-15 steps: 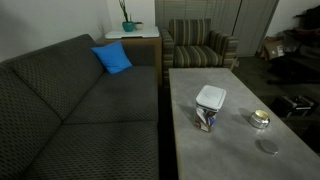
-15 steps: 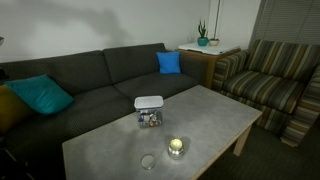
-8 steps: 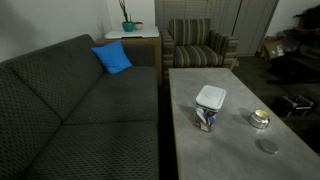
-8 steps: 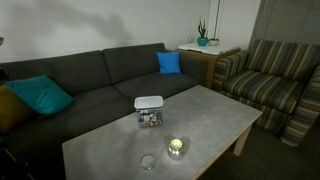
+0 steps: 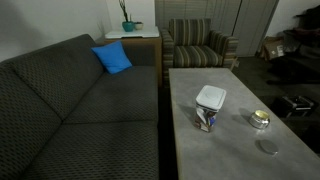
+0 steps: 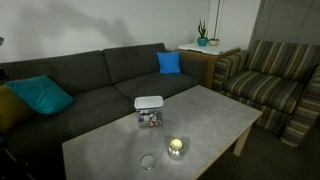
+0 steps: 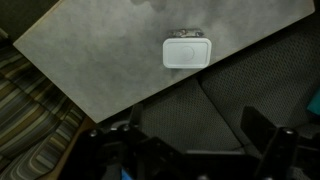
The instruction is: Press down on the white lid and remove the lid from the clear food container
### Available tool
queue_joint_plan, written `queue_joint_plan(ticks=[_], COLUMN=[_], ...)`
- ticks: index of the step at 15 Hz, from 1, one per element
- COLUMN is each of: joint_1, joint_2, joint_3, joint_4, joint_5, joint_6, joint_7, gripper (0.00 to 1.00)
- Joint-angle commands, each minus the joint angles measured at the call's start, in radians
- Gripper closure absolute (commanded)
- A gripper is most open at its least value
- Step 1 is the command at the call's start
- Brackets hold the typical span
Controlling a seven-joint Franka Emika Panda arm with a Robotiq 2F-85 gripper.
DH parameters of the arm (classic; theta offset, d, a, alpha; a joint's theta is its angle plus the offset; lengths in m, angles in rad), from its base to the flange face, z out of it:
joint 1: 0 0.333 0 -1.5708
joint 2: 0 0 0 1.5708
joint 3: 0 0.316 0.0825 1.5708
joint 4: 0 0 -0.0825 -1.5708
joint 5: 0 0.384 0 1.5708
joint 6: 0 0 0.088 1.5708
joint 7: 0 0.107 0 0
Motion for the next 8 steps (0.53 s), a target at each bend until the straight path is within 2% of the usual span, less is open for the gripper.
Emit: queue_joint_plan(ticks=[1,4,8], joint_1=[-0.038,-0.031,-0.02], joint_2=[0.0,-0.018,0.083], joint_3=[0.039,0.044,0.074], joint_4=[0.003,-0.031,0.042], joint_5=[-0.008,-0.084,-0.147], joint_6=[-0.003,0.071,0.126], joint_7=[0.006,0.004,0.019], gripper=[0.0,0.0,0.0])
